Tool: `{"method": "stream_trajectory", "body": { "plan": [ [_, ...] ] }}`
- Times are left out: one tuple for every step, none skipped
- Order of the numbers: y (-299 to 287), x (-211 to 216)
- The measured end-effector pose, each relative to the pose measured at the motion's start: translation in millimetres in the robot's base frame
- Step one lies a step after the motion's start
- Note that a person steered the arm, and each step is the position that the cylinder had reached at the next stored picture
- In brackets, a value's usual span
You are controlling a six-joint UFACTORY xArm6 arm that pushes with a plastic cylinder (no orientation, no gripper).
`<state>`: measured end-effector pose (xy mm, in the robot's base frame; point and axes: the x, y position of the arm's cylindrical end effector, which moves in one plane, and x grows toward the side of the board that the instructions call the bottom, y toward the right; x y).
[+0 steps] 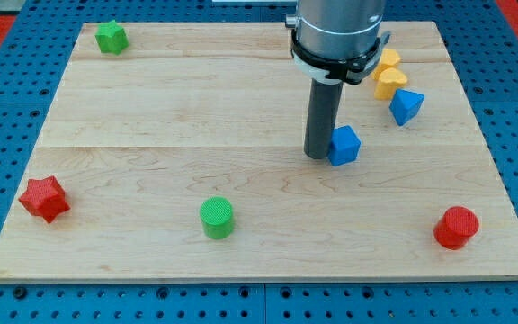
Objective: Push the blue cube towards bottom of blue triangle
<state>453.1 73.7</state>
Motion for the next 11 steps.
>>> {"method": "stream_trajectory", "body": {
  "plan": [
    [11,-1],
    [22,-6],
    [29,-9],
    [33,-9],
    [34,-11],
    [34,-24],
    [34,-24],
    [38,-20],
    [51,-15],
    [67,-16],
    [86,-16]
  ]
}}
